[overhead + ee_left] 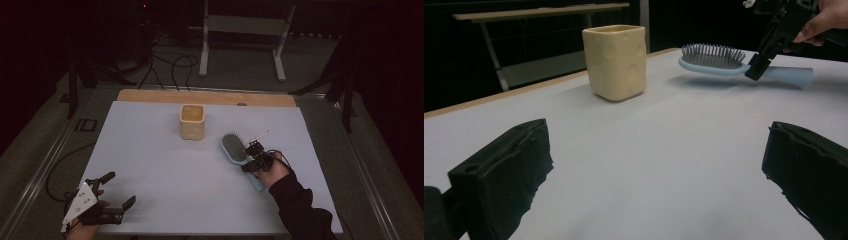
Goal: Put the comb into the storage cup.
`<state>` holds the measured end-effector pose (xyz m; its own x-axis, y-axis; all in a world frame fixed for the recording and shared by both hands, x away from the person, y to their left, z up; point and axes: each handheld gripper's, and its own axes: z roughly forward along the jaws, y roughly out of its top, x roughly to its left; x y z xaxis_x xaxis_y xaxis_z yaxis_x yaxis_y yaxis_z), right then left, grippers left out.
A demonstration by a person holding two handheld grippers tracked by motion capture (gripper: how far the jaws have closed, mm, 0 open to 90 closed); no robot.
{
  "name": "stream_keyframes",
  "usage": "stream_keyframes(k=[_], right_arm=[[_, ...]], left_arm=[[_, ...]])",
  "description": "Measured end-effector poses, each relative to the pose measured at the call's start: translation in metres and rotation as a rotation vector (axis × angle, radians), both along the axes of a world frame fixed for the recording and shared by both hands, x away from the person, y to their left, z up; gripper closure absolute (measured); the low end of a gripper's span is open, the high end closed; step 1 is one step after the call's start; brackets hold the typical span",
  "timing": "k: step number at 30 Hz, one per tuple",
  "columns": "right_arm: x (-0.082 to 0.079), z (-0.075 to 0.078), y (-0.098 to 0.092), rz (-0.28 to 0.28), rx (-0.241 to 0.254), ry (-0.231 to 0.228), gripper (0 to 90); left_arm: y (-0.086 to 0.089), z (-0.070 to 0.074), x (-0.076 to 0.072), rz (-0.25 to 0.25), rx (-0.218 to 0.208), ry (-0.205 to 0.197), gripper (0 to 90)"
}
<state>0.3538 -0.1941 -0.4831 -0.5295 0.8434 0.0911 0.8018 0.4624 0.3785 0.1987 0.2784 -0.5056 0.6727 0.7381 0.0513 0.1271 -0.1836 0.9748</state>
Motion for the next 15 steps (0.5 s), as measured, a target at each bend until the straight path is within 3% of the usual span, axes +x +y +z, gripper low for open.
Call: stream_keyframes(k=[8,15], right_arm=[[-0.002,0.005,0.0,0.033,0.023,-0.022,70.4],[-0.005,0.014,0.001,0.047,0.055,-0.069,70.4]], left_arm=[[0.001,0.0,0.0,0.005,-0.002,0.002,0.0],[0.0,0.0,0.0,0.009,0.001,-0.002,0.0]])
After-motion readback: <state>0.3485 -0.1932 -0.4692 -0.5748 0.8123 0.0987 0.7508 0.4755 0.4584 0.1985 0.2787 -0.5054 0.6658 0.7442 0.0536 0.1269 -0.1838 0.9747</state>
